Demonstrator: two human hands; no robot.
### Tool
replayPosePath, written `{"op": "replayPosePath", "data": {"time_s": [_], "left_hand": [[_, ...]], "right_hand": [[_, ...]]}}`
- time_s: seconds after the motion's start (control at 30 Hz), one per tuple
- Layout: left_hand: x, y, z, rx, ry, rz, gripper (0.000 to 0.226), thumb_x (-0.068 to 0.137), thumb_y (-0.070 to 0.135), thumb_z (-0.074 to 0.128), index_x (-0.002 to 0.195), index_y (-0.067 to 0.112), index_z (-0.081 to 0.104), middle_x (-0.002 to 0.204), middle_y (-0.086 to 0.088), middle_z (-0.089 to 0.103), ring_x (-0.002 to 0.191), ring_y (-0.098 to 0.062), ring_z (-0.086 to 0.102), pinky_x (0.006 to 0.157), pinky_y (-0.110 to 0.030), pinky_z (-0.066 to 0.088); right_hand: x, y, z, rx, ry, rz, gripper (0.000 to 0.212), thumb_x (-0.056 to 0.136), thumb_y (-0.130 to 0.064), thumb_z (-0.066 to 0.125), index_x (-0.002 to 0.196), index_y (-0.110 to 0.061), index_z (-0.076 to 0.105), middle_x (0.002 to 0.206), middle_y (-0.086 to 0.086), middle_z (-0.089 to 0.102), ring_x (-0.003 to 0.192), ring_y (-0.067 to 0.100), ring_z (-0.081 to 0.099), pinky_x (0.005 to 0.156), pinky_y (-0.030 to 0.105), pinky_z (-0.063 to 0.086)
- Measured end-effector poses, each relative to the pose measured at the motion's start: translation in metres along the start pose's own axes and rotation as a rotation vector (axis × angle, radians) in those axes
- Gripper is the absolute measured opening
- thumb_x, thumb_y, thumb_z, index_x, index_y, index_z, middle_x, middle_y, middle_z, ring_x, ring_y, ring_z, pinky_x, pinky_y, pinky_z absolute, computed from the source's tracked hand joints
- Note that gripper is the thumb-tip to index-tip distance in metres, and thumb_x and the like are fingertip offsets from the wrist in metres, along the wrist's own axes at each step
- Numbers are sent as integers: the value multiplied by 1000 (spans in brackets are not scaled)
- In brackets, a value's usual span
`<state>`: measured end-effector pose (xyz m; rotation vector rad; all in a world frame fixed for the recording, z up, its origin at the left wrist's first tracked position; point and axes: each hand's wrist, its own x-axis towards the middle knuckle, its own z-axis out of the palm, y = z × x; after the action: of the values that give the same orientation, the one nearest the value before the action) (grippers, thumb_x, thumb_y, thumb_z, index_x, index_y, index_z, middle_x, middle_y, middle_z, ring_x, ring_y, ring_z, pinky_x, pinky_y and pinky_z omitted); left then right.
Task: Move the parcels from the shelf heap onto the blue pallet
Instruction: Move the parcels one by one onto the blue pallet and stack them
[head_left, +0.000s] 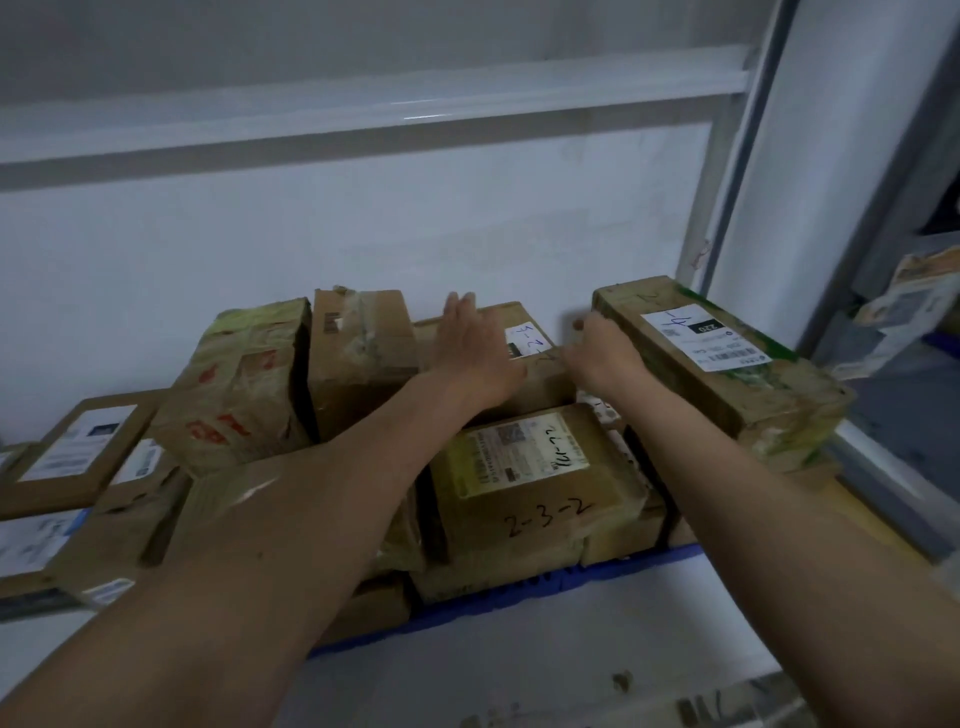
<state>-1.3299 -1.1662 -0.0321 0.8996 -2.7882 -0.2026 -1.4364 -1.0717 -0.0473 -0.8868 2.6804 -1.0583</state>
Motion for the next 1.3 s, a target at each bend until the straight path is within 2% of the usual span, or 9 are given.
{"op": "replayPosePath", "data": {"time_s": [0.1, 0.17, 0.27, 0.33, 0.57, 0.77, 0.9, 1.1, 1.3], "left_hand": [[4, 38, 7, -207, -44, 134, 73, 93, 40, 53, 149, 6, 22, 159, -11, 13, 147, -24, 10, 117, -40, 20], [5, 66, 9, -326, -129, 173, 63, 97, 38, 49, 148, 8, 28, 155, -10, 26, 143, -26, 24, 112, -37, 27], [8, 105, 14, -647, -330, 82, 47, 99, 46, 42, 131, 14, 52, 128, -3, 55, 115, -20, 52, 89, -31, 38], [10, 125, 21, -767, -471, -47, 60, 96, 57, 38, 136, 15, 51, 138, -4, 52, 120, -24, 51, 94, -34, 36], [16, 164, 65, -1125, -566, -360, 88, 80, 76, 45, 149, 24, 32, 150, -1, 39, 136, -27, 38, 114, -44, 28], [45, 178, 129, -1247, -447, -480, 124, 32, 90, 55, 144, 42, 32, 144, 1, 46, 126, -29, 46, 106, -53, 33], [35, 185, 124, -1335, -446, -469, 114, 41, 77, 64, 145, 44, 31, 138, 2, 51, 118, -26, 52, 103, -51, 39], [23, 194, 106, -1425, -409, -327, 69, 89, 39, 60, 148, 36, 26, 140, 2, 51, 121, -23, 53, 107, -48, 40], [21, 204, 109, -1346, -382, -300, 67, 94, 32, 55, 150, 30, 19, 141, 1, 46, 126, -21, 47, 111, -45, 35]], "right_hand": [[1, 11, -39, -136, 182, -109, 25, 88, -11, 48, 109, -2, 58, 109, 18, 58, 109, 36, 55, 79, 34, 43], [1, 24, -67, -210, 215, -81, 34, 89, -12, 47, 120, -2, 55, 122, 19, 54, 116, 36, 50, 90, 37, 43], [7, 58, -102, -305, 206, 42, 42, 93, -20, 49, 131, -3, 48, 131, 18, 51, 119, 36, 49, 94, 42, 44], [12, 85, -120, -306, 162, 162, 44, 93, -31, 49, 127, -3, 52, 128, 18, 56, 113, 36, 54, 89, 41, 45], [4, 158, -143, 525, -84, 502, 67, 90, -60, 49, 119, -1, 59, 99, 13, 66, 87, 28, 63, 86, 38, 51], [-4, 189, -130, 990, -304, 509, 73, 86, -67, 47, 125, -8, 61, 118, 15, 68, 109, 32, 65, 88, 39, 50], [-1, 189, -133, 1002, -323, 467, 70, 85, -66, 48, 125, -11, 61, 117, 13, 69, 105, 29, 66, 84, 37, 51], [5, 197, -137, 1026, -346, 441, 66, 85, -65, 49, 122, -12, 63, 115, 11, 70, 96, 26, 70, 84, 36, 51], [10, 202, -140, 992, -346, 392, 49, 90, -51, 52, 119, -13, 63, 111, 9, 71, 94, 24, 69, 85, 36, 52]]}}
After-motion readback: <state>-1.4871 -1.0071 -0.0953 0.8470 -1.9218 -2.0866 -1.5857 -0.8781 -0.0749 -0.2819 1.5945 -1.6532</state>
